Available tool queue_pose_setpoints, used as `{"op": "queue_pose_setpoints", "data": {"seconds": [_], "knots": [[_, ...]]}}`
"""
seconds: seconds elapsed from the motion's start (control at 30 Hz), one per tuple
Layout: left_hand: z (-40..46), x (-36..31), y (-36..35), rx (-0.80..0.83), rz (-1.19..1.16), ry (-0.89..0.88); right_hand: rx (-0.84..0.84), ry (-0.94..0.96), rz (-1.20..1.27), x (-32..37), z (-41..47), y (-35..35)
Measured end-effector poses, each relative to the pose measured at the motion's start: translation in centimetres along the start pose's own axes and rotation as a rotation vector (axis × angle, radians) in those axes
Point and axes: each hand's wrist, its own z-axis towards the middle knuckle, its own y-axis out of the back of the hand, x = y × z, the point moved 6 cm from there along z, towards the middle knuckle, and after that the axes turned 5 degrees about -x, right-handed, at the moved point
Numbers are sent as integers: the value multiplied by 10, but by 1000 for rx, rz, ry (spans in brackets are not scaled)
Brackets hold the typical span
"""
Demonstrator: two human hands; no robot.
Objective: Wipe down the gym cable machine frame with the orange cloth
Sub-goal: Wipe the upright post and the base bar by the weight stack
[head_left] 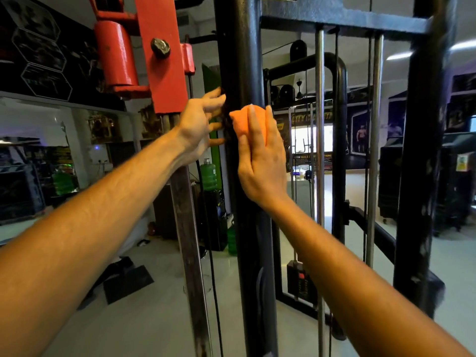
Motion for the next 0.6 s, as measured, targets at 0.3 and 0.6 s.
{"op": "queue_pose_setpoints", "data": {"seconds": [0.3,0.6], "knots": [[-22,38,-5,76,-14,4,109,-107,6,-34,-156,0],[-36,60,-10,57,-43,0,17,-51,-54,-17,-132,-4]]}}
